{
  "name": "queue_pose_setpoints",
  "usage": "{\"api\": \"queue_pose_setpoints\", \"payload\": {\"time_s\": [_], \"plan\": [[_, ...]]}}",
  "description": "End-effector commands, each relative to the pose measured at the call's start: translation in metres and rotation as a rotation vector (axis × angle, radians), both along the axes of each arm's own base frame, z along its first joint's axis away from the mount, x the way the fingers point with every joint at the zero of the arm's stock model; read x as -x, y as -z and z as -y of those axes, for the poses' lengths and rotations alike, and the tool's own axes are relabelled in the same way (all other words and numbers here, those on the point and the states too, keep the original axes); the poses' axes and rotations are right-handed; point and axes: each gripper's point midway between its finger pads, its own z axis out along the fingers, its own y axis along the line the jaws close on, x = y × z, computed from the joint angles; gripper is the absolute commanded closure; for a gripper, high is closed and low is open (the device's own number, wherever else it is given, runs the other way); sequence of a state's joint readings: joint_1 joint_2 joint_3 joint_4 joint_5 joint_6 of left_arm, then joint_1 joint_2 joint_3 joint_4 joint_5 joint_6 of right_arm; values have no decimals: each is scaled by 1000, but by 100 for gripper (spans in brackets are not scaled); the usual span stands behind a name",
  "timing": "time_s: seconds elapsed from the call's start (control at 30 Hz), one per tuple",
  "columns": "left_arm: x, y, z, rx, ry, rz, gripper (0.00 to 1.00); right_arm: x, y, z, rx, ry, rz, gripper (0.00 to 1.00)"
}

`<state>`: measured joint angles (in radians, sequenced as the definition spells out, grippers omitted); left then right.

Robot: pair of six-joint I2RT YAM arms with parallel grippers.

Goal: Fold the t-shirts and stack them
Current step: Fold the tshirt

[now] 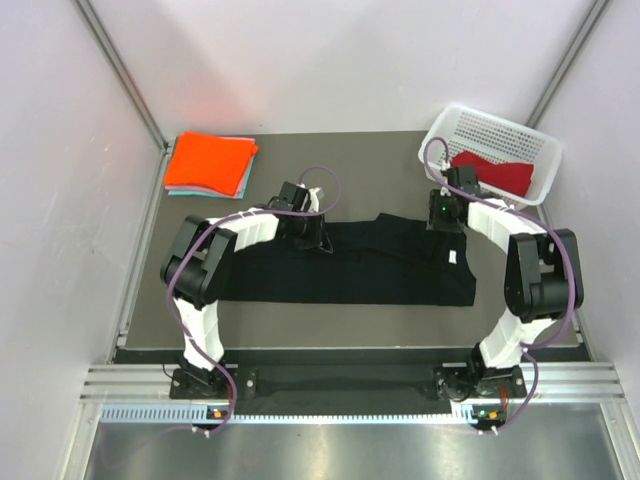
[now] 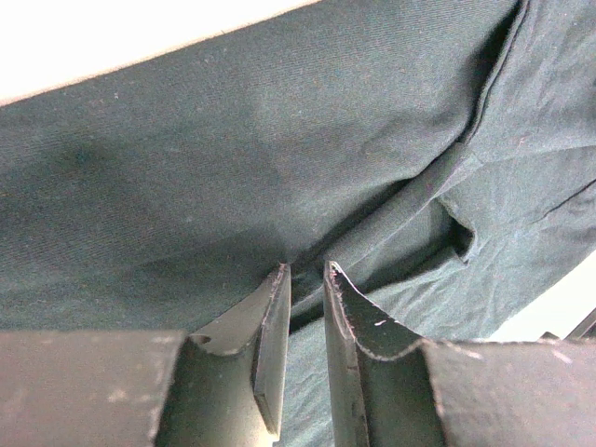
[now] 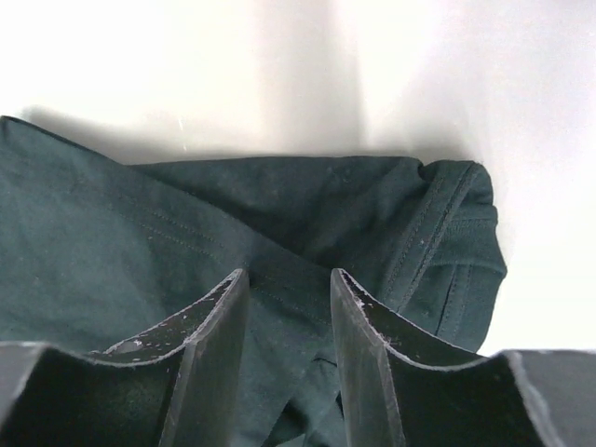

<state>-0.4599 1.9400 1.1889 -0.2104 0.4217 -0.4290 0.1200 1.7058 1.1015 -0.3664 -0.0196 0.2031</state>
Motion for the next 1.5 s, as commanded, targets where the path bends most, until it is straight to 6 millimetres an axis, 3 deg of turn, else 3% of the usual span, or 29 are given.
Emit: {"api": "queue_pose_setpoints", "payload": {"time_s": [0.0, 0.1, 0.23, 0.3, 0.53, 0.7, 0.8, 0.97, 1.03, 1.23, 1.37, 1.47], "plan": [[1, 6, -3, -46, 3, 13, 73, -17, -10, 2, 10, -8, 48, 59], [0, 6, -4, -54, 1, 16, 73, -15, -7, 1, 5, -21, 43, 61], [0, 7, -4, -57, 0, 15, 73, -16, -17, 0, 6, -35, 72, 94], [1, 9, -4, -59, 0, 8, 73, -16, -23, -4, -5, -55, 80, 100], [-1, 9, -4, -61, 4, 13, 73, 4, -54, -14, -38, -96, 146, 100], [-5, 6, -2, -58, 0, 14, 73, 21, -76, -38, -124, -199, 205, 100], [-6, 6, -1, -55, -4, 11, 73, 37, -79, -56, -177, -263, 205, 100], [-8, -3, 2, -37, -19, 15, 73, 75, -62, -94, -204, -404, 156, 100], [-11, -18, 5, -11, -30, 33, 73, 87, -54, -103, -202, -436, 130, 100], [-24, -76, 18, 71, -55, 155, 68, 114, -32, -100, -146, -437, 67, 95], [-29, -82, 13, 38, -61, 180, 68, 129, -21, -90, -115, -431, 35, 92], [-29, -73, 0, -43, -67, 165, 68, 136, -21, -95, -143, -440, 2, 83]]}}
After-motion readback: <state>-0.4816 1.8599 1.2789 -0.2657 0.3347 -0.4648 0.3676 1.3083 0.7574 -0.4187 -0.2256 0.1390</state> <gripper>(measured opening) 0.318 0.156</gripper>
